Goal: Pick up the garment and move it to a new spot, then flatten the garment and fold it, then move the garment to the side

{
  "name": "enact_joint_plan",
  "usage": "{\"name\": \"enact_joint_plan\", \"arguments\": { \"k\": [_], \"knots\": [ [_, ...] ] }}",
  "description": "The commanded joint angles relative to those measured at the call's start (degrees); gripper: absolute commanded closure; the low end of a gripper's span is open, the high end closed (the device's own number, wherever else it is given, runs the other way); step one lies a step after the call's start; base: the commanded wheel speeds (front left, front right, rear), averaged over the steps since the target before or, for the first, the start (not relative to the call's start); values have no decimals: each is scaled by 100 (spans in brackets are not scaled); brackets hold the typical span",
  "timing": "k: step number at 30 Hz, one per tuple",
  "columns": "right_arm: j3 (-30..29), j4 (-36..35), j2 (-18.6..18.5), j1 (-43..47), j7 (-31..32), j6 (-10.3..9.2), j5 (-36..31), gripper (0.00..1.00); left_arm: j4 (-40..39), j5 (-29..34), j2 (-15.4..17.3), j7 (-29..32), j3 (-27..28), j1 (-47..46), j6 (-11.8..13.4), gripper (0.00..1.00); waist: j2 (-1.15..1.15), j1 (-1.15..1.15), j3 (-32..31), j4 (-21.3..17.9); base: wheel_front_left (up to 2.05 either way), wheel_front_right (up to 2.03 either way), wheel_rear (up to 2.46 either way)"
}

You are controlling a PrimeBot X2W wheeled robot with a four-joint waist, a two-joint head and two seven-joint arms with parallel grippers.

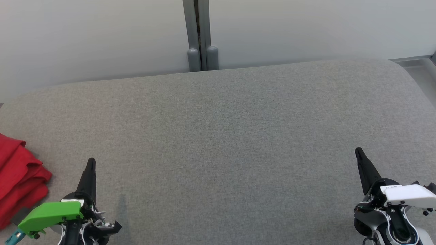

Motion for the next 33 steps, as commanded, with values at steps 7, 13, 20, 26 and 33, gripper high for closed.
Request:
{"name": "enact_joint_plan", "arguments": {
  "k": [7, 13, 20, 26, 33],
  "knots": [
    [-8, -17, -30, 57, 18, 0, 21, 100, -2, -17, 11, 16, 9, -53, -25, 100, 0, 0, 0, 0, 0, 0, 0],
    [5, 104, 33, 38, -1, -1, -2, 0, 115, 2, -21, -7, -7, 65, 1, 0, 0, 0, 0, 0, 0, 0, 0],
    [104, 112, -110, 21, -191, -2, -312, 0, 283, 369, 17, -204, -82, -3, 5, 0, 0, 0, 12, 3, 0, 0, 0],
    [135, 149, -217, -90, -369, -2, -1090, 0, 319, 1259, 40, -375, -151, -91, 54, 0, 0, 0, 25, 10, 0, 0, 0],
    [189, 142, -233, -163, -545, -2, -2005, 0, 356, 2235, 47, -550, -287, -118, 152, 0, 0, 0, 28, 20, 0, 0, 0]
  ]
}}
